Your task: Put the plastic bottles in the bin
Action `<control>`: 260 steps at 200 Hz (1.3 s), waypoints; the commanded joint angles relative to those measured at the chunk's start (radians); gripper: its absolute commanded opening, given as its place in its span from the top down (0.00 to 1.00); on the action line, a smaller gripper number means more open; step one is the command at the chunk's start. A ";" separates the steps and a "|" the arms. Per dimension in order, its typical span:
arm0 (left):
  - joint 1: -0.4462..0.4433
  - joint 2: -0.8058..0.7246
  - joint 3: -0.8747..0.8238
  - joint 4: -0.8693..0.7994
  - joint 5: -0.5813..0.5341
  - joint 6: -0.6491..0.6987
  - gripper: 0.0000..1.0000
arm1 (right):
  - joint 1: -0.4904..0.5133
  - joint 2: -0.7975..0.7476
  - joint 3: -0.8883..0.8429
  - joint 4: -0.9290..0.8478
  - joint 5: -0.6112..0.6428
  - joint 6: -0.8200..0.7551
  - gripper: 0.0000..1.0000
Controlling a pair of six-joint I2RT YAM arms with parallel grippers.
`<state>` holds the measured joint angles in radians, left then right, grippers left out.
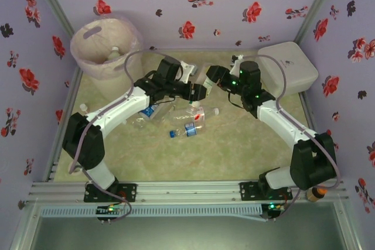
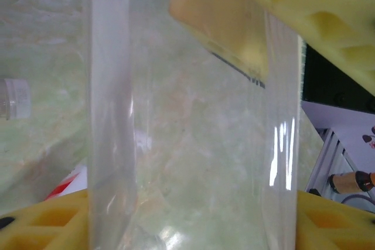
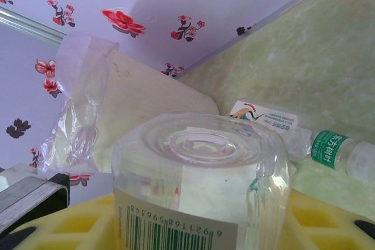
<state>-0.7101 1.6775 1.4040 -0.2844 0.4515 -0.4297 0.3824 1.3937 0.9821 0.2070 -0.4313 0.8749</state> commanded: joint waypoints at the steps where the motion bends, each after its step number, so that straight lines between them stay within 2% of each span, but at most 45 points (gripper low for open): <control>1: -0.013 -0.022 0.018 0.040 0.006 0.000 0.44 | 0.016 0.019 -0.008 0.063 -0.030 0.026 0.67; 13: -0.013 -0.026 0.016 0.035 -0.008 0.000 0.47 | 0.016 0.016 -0.019 0.093 -0.035 0.029 0.57; 36: -0.003 -0.050 0.023 0.015 -0.034 0.024 0.49 | 0.014 -0.016 -0.036 0.127 -0.025 0.007 0.22; 56: 0.029 -0.084 0.067 -0.070 -0.059 0.097 0.51 | 0.008 -0.070 -0.057 0.114 0.046 -0.022 0.01; 84: 0.125 -0.140 0.180 -0.222 -0.092 0.197 0.53 | -0.006 -0.150 -0.087 0.025 0.133 -0.066 0.01; 104: 0.231 -0.153 0.309 -0.348 -0.121 0.258 0.55 | -0.017 -0.196 -0.128 -0.030 0.185 -0.091 0.01; 127: 0.380 -0.140 0.463 -0.485 -0.167 0.295 0.72 | -0.030 -0.253 -0.167 -0.075 0.193 -0.093 0.01; 150: 0.525 -0.141 0.536 -0.513 -0.182 0.304 0.88 | -0.031 -0.322 -0.200 -0.148 0.233 -0.117 0.01; 169: 0.613 -0.096 0.604 -0.561 -0.240 0.320 1.00 | -0.034 -0.366 -0.235 -0.185 0.273 -0.123 0.01; 199: 0.704 0.073 0.801 -0.713 -0.357 0.354 1.00 | -0.037 -0.414 -0.243 -0.239 0.285 -0.119 0.01; 220: 0.731 0.184 0.914 -0.795 -0.403 0.388 1.00 | -0.037 -0.446 -0.250 -0.259 0.307 -0.128 0.01; 260: 0.735 0.319 0.966 -0.865 -0.462 0.481 1.00 | -0.038 -0.454 -0.256 -0.272 0.319 -0.128 0.01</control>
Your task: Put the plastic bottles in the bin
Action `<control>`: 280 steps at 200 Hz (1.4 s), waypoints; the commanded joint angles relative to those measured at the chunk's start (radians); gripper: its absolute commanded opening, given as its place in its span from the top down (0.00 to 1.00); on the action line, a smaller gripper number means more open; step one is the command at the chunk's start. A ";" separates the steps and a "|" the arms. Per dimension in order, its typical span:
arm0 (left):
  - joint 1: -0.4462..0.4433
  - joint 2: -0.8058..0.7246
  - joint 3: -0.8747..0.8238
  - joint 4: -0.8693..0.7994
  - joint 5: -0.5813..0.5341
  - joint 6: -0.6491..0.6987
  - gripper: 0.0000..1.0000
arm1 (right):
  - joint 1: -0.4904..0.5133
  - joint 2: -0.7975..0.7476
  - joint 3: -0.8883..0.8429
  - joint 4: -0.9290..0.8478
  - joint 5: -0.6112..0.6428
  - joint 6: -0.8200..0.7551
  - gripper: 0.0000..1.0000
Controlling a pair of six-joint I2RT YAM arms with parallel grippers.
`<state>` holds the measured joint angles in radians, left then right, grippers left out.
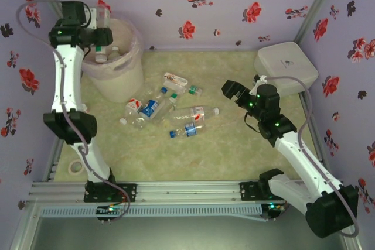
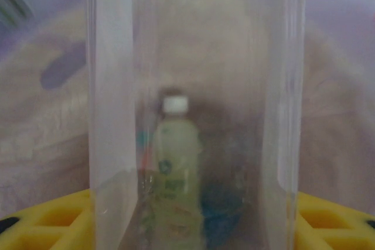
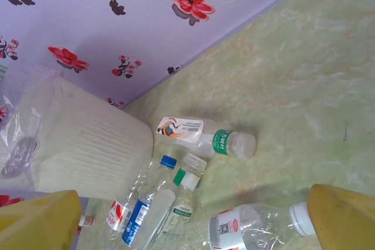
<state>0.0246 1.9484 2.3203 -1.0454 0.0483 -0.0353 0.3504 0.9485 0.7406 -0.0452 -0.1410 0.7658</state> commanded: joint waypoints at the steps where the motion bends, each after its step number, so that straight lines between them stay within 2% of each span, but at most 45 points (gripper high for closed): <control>1: 0.001 0.052 0.051 -0.105 -0.061 0.087 1.00 | -0.006 -0.008 -0.014 -0.020 0.029 -0.019 0.01; 23: 0.002 0.126 0.079 -0.142 -0.079 0.092 1.00 | -0.006 0.000 -0.002 -0.035 0.027 -0.025 0.01; 65: 0.002 0.178 -0.042 -0.073 -0.039 0.080 1.00 | -0.007 0.016 0.010 -0.115 0.065 -0.023 0.01; 80: 0.002 0.198 -0.063 -0.058 -0.033 0.075 0.76 | -0.007 0.024 0.015 -0.149 0.075 -0.020 0.01; 106: 0.002 0.210 -0.095 -0.030 -0.022 0.061 0.53 | -0.007 0.032 0.008 -0.173 0.087 -0.001 0.01; 134: 0.002 0.199 -0.117 -0.010 -0.015 0.048 0.19 | -0.007 0.046 -0.006 -0.184 0.093 0.037 0.01; 151: 0.002 0.187 -0.126 -0.005 -0.013 0.049 0.07 | -0.007 0.073 0.007 -0.212 0.092 0.068 0.01; 164: 0.001 0.177 -0.130 -0.007 -0.010 0.050 0.01 | -0.007 0.112 0.040 -0.299 0.112 0.119 0.00; 187: 0.003 0.158 -0.128 -0.013 -0.012 0.058 0.00 | 0.006 0.175 0.086 -0.404 0.129 0.181 0.00; 229: 0.010 0.104 -0.058 -0.049 -0.048 0.027 0.00 | 0.070 0.234 0.071 -0.392 0.182 0.482 0.00; 280: 0.019 0.018 0.059 -0.085 -0.093 0.021 0.00 | 0.166 0.403 0.124 -0.348 0.205 0.636 0.01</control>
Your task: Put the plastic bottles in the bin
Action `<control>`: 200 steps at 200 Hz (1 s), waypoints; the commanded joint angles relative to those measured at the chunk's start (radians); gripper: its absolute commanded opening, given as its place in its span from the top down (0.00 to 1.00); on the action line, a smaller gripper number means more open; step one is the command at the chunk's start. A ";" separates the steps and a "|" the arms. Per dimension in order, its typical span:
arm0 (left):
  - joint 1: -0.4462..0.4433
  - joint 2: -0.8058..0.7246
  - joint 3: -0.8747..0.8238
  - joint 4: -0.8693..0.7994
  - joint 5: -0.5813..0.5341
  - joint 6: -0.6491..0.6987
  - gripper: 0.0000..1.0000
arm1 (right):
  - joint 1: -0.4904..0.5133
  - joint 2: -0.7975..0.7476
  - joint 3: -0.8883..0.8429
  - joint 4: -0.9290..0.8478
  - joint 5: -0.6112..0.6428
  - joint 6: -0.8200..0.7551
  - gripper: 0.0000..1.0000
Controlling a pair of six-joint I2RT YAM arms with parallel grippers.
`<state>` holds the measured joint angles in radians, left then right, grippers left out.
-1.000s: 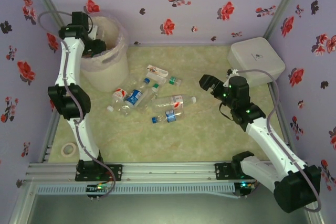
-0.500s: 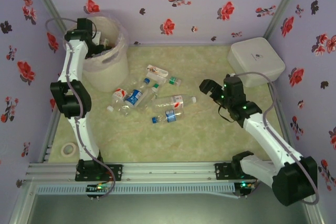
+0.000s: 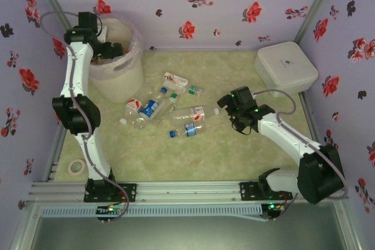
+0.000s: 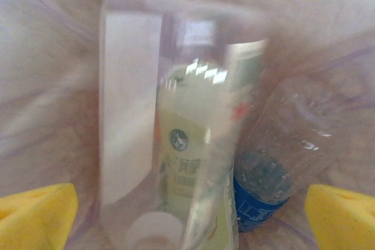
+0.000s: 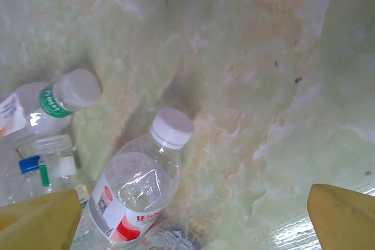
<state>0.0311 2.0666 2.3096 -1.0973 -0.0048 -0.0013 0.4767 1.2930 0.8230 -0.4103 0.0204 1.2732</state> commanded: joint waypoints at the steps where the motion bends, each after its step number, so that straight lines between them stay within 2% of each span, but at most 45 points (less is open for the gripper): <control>1: 0.014 -0.101 0.070 -0.033 -0.041 -0.013 0.00 | 0.041 0.062 0.043 0.020 0.044 0.132 0.01; 24: 0.029 -0.164 0.074 -0.031 -0.046 -0.008 0.00 | 0.069 0.139 0.074 0.065 0.041 0.175 0.01; 46: 0.023 -0.279 -0.003 0.013 -0.043 -0.007 0.00 | 0.093 0.210 0.100 0.093 0.087 0.231 0.01; 74: 0.002 -0.509 -0.247 0.144 0.112 -0.075 0.00 | 0.111 0.305 0.132 0.165 0.078 0.288 0.01; 104: -0.144 -0.698 -0.458 0.175 0.123 -0.070 0.00 | 0.130 0.398 0.180 0.197 0.070 0.319 0.02; 142: -0.341 -0.853 -0.671 0.241 0.123 -0.076 0.00 | 0.142 0.475 0.221 0.197 0.088 0.328 0.07; 174: -0.409 -0.913 -0.825 0.283 0.127 -0.131 0.00 | 0.142 0.496 0.205 0.218 0.107 0.348 0.16; 200: -0.416 -0.908 -0.908 0.309 0.126 -0.147 0.00 | 0.141 0.485 0.183 0.227 0.112 0.356 0.29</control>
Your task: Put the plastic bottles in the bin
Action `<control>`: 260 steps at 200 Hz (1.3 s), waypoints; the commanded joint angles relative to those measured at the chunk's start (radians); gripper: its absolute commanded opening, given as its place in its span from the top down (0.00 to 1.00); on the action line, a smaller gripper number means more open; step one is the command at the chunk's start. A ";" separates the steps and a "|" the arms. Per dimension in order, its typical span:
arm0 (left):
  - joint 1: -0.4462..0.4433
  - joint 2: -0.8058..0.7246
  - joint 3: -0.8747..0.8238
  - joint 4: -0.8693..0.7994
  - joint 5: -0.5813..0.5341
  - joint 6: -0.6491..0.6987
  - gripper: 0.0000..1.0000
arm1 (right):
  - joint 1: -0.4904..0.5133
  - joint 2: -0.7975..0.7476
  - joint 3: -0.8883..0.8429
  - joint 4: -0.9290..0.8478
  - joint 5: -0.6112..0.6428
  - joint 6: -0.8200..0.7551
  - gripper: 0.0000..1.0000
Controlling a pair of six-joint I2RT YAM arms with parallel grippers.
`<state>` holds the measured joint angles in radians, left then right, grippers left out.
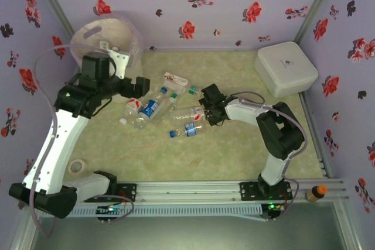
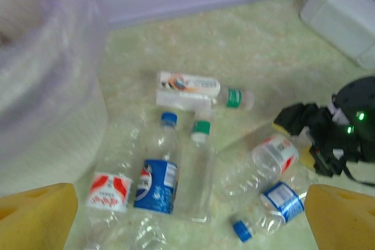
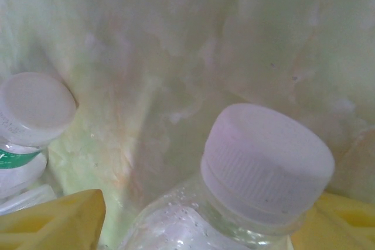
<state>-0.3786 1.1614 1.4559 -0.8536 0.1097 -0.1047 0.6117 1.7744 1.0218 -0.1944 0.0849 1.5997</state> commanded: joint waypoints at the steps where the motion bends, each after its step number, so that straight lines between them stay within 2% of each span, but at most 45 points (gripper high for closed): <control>1: -0.007 -0.002 -0.055 0.066 0.012 -0.044 0.00 | 0.005 0.002 -0.016 0.011 0.047 0.029 0.30; 15: -0.011 0.011 -0.069 0.089 0.015 -0.056 0.00 | 0.001 -0.015 -0.025 0.007 0.063 0.025 0.37; 38: -0.021 0.041 -0.072 0.129 0.030 -0.066 0.00 | -0.007 -0.046 -0.009 -0.023 0.084 -0.015 0.41; 67: -0.034 0.076 -0.061 0.156 0.049 -0.075 0.00 | -0.034 -0.101 -0.008 -0.038 0.108 -0.052 0.52; 93: -0.045 0.096 -0.055 0.178 0.062 -0.108 0.00 | -0.063 -0.168 0.010 -0.074 0.151 -0.149 0.54; 116: -0.073 0.116 -0.084 0.259 0.140 -0.173 0.00 | -0.094 -0.243 0.005 -0.086 0.153 -0.281 0.60; 142: -0.144 0.167 -0.115 0.371 0.249 -0.211 0.00 | -0.142 -0.344 -0.038 -0.003 0.034 -0.526 0.73; 152: -0.179 0.198 -0.107 0.389 0.267 -0.204 0.00 | -0.147 -0.379 -0.044 0.023 -0.016 -0.632 0.78; 168: -0.231 0.253 -0.081 0.399 0.274 -0.180 0.00 | -0.151 -0.435 -0.051 0.055 -0.129 -0.786 0.81; 180: -0.263 0.293 -0.069 0.421 0.291 -0.174 0.00 | -0.158 -0.475 -0.068 0.095 -0.205 -0.839 1.00; 203: -0.305 0.359 -0.066 0.499 0.363 -0.203 0.00 | -0.167 -0.523 -0.086 0.152 -0.312 -0.877 1.00; 231: -0.352 0.447 0.016 0.401 0.364 -0.131 0.00 | -0.167 -0.544 -0.104 0.219 -0.389 -0.891 1.00; 260: -0.362 0.481 0.010 0.434 0.387 -0.153 0.00 | -0.167 -0.546 -0.131 0.322 -0.440 -0.870 1.00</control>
<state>-0.7334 1.6241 1.4376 -0.4397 0.4480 -0.2737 0.4511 1.2423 0.9154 0.0101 -0.2646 0.7578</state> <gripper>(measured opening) 0.996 0.430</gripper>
